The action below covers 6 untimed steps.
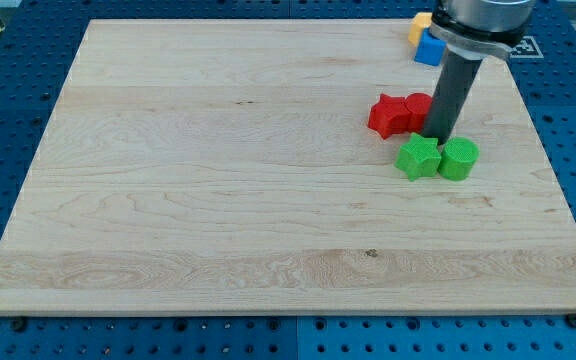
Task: Move the red circle slightly to the left
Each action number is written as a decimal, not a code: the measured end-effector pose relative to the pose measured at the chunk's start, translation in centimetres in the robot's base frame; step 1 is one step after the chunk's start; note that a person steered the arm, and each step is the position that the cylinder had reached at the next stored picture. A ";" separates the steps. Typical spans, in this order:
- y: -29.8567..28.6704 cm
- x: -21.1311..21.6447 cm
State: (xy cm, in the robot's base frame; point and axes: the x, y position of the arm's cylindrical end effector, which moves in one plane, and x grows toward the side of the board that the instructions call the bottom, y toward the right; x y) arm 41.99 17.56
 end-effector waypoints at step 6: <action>-1.8 -9.7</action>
